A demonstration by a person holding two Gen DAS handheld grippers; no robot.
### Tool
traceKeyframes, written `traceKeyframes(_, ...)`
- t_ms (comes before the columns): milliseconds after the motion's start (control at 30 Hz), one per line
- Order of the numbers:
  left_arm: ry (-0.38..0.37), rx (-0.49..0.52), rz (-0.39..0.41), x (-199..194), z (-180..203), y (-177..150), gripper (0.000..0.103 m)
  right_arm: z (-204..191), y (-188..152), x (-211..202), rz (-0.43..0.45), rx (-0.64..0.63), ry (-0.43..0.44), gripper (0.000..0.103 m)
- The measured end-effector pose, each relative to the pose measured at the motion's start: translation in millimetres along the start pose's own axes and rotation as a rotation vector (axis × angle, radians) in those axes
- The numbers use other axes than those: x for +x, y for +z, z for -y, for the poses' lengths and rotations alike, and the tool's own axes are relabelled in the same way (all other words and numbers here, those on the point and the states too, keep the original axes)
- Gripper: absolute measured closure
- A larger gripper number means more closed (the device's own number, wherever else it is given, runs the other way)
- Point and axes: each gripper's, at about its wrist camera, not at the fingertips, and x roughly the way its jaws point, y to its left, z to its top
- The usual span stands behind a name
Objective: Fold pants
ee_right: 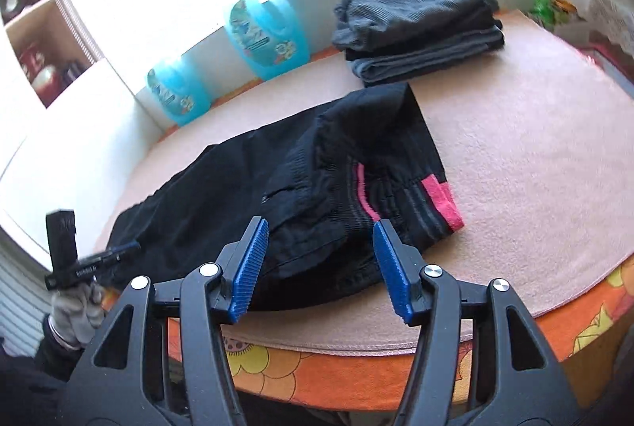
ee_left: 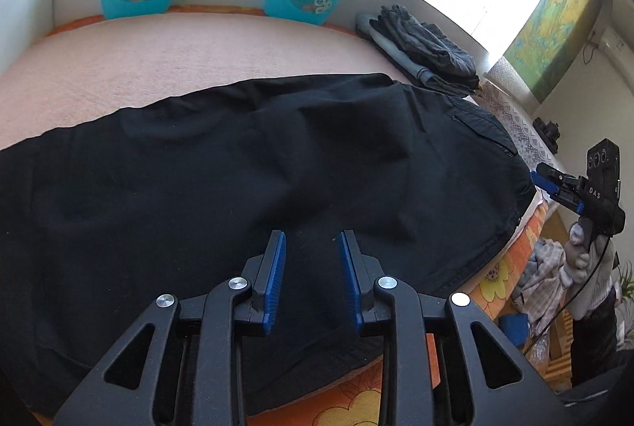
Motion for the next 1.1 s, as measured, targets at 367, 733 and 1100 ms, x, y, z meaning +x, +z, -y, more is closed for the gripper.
traceKeyframes(367, -0.026, -0.012, -0.008, 5, -9, -2, 0.077, 29, -17, 41, -0.108, 0.359, 0.184, 0.045)
traceKeyframes(733, -0.053, -0.015, 0.000, 4, -15, -4, 0.077, 3, -7, 89, -0.122, 0.377, 0.179, 0.046)
traceKeyframes(1100, -0.074, -0.030, 0.010, 3, -20, -5, 0.077, 1, 0, 70, -0.015, 0.302, 0.081, 0.086)
